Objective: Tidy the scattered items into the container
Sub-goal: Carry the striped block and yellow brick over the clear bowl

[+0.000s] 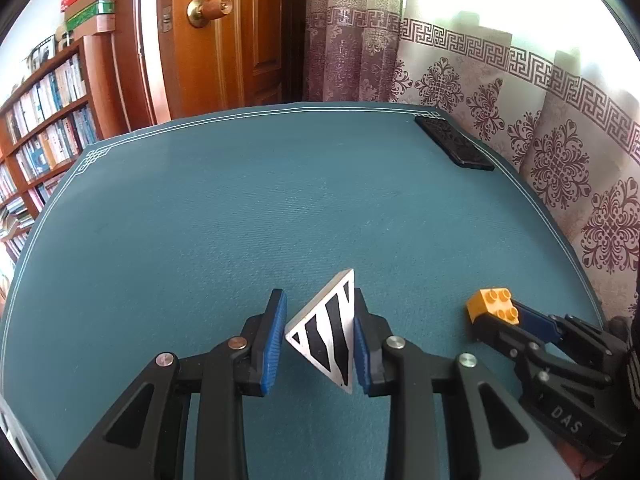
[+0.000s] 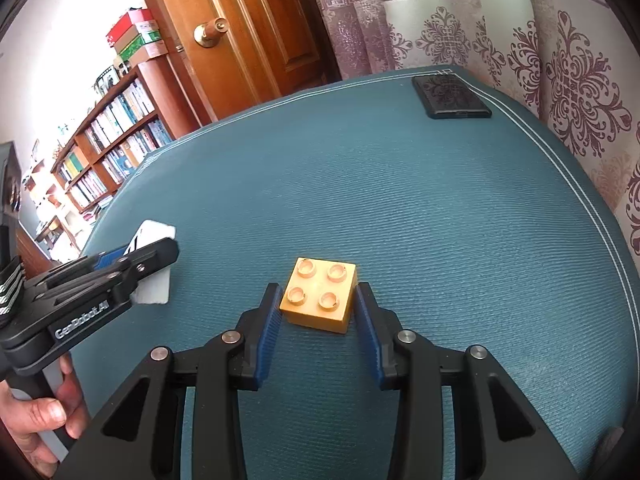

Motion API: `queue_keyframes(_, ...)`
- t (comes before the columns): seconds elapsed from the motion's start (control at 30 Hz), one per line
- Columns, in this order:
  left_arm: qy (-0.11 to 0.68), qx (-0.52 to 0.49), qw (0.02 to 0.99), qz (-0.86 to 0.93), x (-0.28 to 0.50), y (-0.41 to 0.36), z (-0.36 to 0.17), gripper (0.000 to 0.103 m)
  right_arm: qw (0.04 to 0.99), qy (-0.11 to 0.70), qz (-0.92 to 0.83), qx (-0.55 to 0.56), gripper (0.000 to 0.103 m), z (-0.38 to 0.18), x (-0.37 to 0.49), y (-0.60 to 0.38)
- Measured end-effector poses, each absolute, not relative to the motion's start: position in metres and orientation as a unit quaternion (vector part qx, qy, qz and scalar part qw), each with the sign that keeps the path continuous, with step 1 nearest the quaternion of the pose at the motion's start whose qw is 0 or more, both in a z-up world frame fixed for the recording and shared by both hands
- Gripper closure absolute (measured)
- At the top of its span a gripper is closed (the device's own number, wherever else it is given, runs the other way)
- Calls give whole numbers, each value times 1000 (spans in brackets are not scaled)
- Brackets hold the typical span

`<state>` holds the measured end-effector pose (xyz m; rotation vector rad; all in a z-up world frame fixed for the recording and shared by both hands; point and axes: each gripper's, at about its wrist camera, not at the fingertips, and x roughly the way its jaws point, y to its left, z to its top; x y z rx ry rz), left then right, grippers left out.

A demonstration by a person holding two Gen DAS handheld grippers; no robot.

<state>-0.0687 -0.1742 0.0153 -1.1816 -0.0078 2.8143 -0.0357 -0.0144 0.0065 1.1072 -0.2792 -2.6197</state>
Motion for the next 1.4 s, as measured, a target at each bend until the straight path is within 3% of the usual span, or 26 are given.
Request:
queue_keyframes(0.8,-50,-331,-59,941,31,-263,48,71,191,-71,-911,358,64,31,-8,-48)
queue_keyframes(1.4,-81,-304,-143,938,95,-348,58,71,333,-51,-873,353,64,62,30,-171)
